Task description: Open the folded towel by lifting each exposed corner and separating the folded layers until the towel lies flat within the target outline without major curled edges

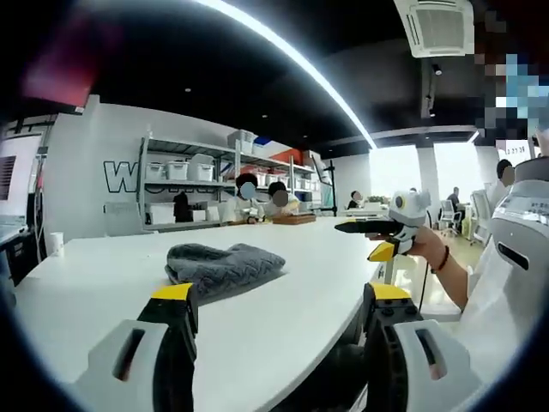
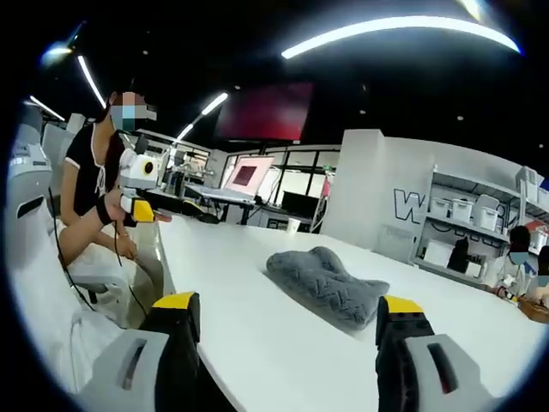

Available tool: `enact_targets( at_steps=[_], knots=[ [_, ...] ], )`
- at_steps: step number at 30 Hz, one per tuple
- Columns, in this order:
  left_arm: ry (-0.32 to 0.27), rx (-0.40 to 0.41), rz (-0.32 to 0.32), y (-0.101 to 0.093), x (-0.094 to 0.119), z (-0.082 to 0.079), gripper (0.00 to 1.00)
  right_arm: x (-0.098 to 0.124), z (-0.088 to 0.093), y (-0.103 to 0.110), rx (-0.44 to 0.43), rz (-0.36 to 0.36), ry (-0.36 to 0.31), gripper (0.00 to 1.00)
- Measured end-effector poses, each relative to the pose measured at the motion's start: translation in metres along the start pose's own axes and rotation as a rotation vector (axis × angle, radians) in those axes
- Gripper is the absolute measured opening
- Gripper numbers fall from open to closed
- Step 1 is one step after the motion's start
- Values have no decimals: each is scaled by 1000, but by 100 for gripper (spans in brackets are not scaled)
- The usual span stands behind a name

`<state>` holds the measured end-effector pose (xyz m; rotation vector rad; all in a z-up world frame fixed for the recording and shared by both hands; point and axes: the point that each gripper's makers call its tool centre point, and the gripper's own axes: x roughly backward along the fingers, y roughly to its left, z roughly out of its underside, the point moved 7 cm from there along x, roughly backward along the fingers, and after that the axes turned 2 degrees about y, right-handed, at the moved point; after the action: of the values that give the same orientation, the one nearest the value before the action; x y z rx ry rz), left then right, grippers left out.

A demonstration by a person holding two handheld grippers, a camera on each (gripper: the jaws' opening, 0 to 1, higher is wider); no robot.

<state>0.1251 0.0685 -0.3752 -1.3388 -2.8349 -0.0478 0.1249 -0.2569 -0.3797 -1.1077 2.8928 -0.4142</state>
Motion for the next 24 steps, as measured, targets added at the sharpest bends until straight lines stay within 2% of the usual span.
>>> enact_targets(
  at_steps=[24],
  knots=[
    [12,8,7,0,1,3,78,0,3,4,-1,-22,8,80]
  ],
)
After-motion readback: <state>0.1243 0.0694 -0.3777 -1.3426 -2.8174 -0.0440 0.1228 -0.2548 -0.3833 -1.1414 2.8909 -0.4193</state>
